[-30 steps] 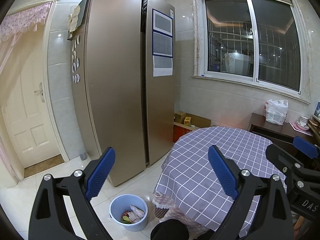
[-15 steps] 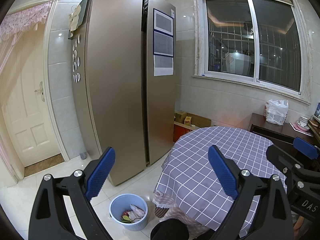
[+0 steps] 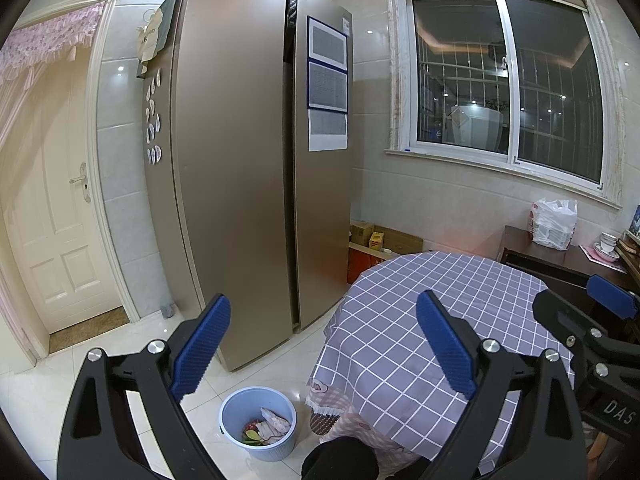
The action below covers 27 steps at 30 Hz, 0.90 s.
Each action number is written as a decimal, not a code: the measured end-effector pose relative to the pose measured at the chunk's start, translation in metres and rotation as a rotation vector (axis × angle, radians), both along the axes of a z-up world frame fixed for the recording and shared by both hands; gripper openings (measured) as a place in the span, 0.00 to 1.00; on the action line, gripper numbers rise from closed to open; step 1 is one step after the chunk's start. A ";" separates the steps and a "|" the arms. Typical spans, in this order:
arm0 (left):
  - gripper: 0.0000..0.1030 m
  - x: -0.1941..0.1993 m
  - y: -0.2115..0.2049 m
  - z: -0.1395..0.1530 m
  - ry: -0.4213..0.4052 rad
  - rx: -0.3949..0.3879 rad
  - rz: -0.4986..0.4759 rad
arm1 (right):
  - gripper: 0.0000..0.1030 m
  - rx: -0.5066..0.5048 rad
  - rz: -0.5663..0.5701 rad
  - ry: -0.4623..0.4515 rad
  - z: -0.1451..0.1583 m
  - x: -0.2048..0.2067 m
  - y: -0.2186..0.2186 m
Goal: Collect trash
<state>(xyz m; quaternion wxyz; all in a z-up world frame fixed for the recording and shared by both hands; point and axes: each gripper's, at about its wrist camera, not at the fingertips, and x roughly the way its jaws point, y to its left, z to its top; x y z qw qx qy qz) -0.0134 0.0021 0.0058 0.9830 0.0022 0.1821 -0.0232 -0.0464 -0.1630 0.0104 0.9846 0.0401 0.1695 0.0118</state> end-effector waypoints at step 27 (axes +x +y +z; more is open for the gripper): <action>0.90 0.041 -0.017 -0.037 0.117 0.048 -0.005 | 0.88 0.016 -0.016 0.073 -0.031 0.023 -0.016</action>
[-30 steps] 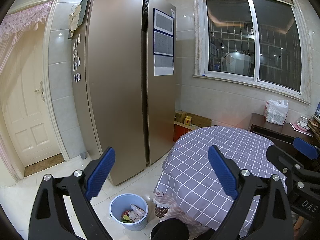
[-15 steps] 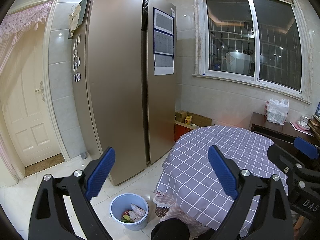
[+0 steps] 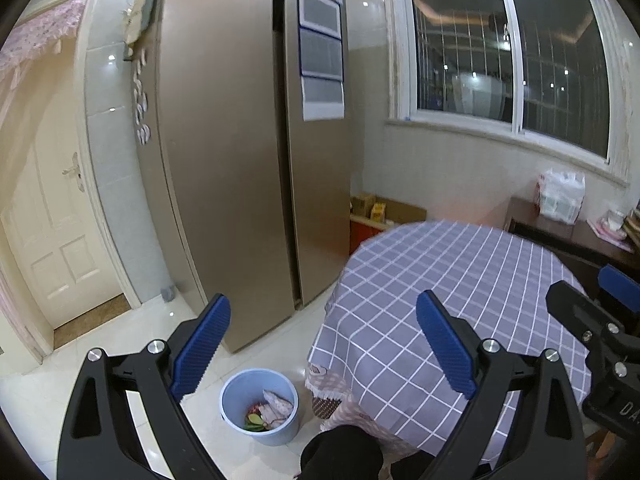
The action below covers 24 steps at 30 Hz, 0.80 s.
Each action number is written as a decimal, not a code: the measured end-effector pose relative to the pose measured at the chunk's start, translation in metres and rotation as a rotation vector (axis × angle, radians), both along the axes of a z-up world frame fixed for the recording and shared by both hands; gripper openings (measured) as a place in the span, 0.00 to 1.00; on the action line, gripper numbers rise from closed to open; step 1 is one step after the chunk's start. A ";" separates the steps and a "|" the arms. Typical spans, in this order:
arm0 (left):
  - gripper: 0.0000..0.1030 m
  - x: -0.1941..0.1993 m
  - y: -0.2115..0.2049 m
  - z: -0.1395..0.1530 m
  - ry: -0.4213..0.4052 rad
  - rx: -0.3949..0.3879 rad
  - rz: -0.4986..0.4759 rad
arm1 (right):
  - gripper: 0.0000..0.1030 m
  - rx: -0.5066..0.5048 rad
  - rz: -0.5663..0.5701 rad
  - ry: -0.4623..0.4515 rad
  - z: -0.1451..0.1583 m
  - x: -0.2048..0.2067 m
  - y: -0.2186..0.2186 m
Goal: Collect trash
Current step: 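Move both open tools over the cleared checked tablecloth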
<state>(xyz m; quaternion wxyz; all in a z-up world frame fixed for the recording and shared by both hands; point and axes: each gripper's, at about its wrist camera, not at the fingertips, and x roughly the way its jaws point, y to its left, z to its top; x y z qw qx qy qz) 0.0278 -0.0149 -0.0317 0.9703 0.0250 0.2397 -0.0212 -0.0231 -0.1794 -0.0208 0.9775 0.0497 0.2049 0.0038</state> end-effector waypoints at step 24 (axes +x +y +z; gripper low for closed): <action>0.90 0.182 -0.181 -0.150 0.478 0.076 -0.183 | 0.93 -0.104 -0.146 0.556 -0.148 0.135 -0.147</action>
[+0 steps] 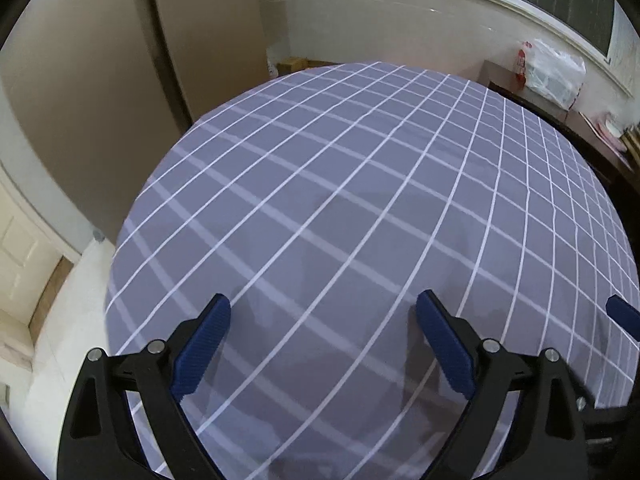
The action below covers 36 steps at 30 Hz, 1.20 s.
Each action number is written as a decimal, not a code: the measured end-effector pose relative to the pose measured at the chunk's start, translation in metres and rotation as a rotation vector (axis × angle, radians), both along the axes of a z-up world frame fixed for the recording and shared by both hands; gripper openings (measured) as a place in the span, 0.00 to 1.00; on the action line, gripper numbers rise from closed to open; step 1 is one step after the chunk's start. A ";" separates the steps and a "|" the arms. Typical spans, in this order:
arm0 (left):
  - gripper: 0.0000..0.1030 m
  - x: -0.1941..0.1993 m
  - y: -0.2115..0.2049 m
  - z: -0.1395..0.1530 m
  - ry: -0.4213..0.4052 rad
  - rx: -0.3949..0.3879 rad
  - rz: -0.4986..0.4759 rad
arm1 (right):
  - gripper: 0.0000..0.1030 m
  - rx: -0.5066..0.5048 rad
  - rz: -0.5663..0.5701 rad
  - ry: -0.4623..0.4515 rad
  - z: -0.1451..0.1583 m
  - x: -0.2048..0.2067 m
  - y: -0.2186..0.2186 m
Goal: Collect trash
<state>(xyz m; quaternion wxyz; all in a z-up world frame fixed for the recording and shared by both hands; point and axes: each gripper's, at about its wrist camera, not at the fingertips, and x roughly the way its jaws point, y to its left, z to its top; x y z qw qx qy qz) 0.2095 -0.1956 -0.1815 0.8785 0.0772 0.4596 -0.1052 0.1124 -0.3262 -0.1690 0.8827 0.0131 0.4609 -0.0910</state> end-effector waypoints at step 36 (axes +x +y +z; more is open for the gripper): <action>0.96 0.049 -0.016 0.005 -0.010 -0.017 0.068 | 0.94 0.071 0.222 -0.021 -0.002 0.065 -0.008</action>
